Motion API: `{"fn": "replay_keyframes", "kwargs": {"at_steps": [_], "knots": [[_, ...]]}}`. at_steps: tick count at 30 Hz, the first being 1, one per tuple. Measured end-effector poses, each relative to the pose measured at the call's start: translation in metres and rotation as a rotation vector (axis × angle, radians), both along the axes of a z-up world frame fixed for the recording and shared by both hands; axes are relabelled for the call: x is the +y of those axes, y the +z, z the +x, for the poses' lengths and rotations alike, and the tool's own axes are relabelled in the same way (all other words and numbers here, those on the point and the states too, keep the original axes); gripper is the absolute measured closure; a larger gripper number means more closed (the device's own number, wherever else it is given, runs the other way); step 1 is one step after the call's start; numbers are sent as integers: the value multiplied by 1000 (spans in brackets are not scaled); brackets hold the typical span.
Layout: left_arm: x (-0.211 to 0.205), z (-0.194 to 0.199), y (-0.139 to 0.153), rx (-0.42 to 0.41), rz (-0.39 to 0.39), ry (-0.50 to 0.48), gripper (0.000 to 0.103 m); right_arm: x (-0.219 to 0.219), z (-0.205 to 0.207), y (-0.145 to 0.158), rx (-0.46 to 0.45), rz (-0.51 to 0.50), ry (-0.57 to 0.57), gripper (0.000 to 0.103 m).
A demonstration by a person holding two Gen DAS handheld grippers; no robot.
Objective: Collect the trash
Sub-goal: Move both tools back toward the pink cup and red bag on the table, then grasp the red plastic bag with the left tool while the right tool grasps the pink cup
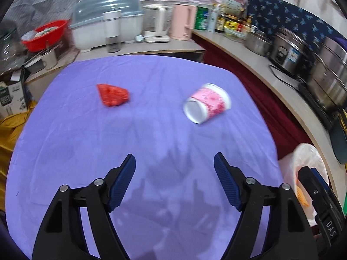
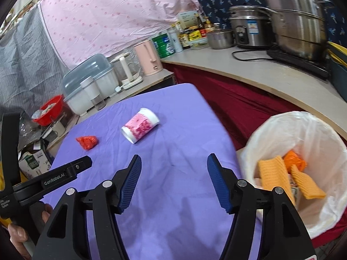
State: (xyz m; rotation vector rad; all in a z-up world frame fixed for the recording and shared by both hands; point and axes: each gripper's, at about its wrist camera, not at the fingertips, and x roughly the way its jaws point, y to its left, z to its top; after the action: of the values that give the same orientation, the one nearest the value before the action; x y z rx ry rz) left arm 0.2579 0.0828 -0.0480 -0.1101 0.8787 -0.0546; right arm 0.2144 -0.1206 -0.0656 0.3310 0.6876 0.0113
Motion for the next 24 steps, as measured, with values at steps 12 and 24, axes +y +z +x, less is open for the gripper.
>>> {"fn": "replay_keyframes", "kwargs": {"at_steps": [12,24], "knots": [[77,62,-17,20,6,143,18,49,88,-22,42,49,74,36],[120,133,-41,51,-9,217,16,58,164,-55,102,142,82,37]]}}
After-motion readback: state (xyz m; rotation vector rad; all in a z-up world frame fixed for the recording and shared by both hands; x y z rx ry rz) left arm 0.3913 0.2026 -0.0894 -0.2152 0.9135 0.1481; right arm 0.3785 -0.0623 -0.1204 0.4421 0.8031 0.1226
